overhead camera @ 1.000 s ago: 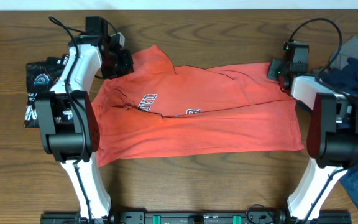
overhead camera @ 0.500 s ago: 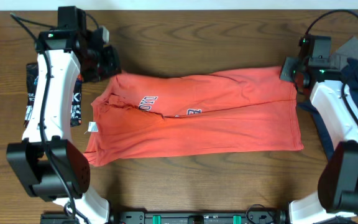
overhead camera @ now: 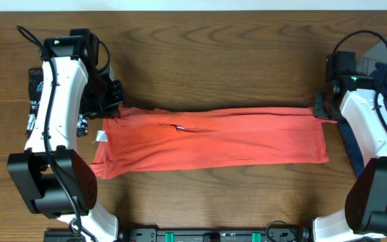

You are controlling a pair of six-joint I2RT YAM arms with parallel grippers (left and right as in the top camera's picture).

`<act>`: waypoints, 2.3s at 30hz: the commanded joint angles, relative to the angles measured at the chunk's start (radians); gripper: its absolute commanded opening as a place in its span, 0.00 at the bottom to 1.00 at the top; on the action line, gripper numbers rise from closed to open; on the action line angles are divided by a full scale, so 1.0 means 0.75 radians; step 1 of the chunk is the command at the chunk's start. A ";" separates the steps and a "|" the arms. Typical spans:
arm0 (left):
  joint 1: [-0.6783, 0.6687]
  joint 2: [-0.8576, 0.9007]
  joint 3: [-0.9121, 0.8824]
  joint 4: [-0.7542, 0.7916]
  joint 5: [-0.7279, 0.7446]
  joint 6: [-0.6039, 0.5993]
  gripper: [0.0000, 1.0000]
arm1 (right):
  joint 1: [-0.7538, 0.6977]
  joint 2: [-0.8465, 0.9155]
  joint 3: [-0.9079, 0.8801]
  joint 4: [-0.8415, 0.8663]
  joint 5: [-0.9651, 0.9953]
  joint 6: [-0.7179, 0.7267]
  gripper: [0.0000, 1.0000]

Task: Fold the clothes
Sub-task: 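Fold the top edge down toward the bottom with both grippers, then carry the strip's right end leftward with the right gripper, folding it over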

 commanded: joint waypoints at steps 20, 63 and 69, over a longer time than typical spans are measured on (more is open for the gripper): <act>0.021 -0.002 -0.333 -0.086 -0.094 0.013 0.06 | -0.015 -0.015 -0.025 -0.158 -0.010 -0.018 0.09; -0.138 -0.193 -0.334 0.244 0.159 0.048 0.51 | -0.260 0.338 -0.076 -0.204 -0.470 -0.238 0.75; -0.138 -0.193 -0.334 0.237 0.159 0.048 0.51 | -0.258 0.409 -0.076 -0.180 -0.554 -0.268 0.56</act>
